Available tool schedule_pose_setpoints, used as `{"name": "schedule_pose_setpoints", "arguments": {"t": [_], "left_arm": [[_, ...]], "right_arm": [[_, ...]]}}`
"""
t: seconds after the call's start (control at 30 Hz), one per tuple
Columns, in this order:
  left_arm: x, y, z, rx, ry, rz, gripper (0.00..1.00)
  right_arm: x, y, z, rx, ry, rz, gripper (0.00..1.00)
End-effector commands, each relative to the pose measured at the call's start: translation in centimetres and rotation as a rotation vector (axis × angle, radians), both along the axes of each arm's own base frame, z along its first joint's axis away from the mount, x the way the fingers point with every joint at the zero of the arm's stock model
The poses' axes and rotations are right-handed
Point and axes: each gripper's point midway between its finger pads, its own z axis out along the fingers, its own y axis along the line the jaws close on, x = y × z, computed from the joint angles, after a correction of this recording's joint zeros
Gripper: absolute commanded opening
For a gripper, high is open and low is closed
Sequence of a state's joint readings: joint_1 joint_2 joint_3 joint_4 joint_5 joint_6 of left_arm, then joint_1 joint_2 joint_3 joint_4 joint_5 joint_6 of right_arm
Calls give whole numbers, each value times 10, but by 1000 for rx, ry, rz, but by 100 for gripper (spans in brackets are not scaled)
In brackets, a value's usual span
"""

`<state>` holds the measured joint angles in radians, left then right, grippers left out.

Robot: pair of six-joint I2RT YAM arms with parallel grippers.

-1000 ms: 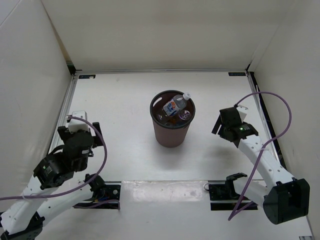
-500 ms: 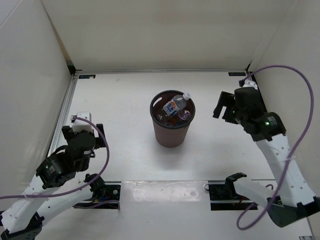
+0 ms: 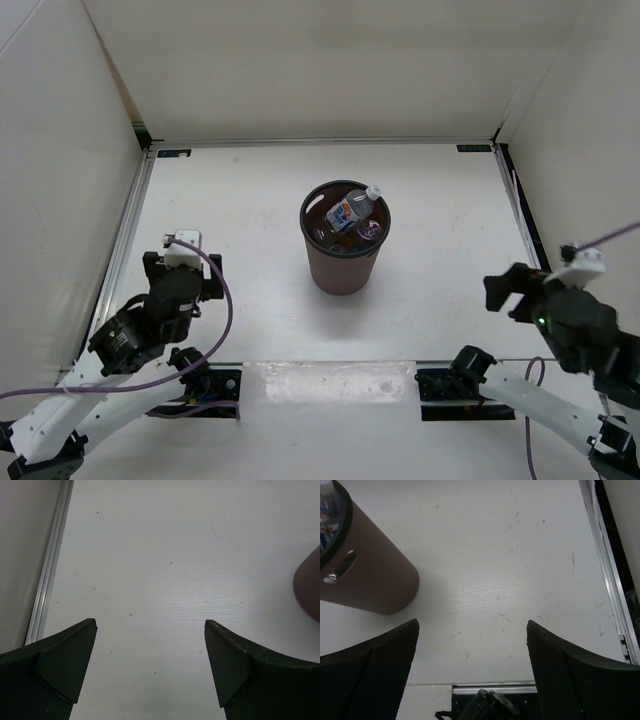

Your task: Put the plastic bottles in the bin

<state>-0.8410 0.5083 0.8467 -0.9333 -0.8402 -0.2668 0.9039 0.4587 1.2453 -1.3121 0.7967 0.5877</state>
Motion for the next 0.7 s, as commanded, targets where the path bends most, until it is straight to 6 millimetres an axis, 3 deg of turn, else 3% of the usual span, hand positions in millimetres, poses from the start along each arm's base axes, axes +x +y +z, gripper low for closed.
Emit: {"name": "schedule_pose_setpoints", "arguments": {"t": [0.0,0.07,0.27,0.5,0.67], "left_arm": [[2,-3,4,-32,-57,-24,100],[2,-3,6,-76,-95,-25,100],[-1,-12,6,-184,-136,-67,100],[4,-24,1,-131,-60,-92,100],[5,-23,2,-112,-44,-78,100]], "right_arm": [[-4,-26,2,39,-89,-63,90],[-4,-19,0,60,-100,4,90],[-6,-31,-2,199,-135,87,90],[-6,-55,-12,399,-159,158,90],[-6,-49,-11,379,-160,180,90]]}}
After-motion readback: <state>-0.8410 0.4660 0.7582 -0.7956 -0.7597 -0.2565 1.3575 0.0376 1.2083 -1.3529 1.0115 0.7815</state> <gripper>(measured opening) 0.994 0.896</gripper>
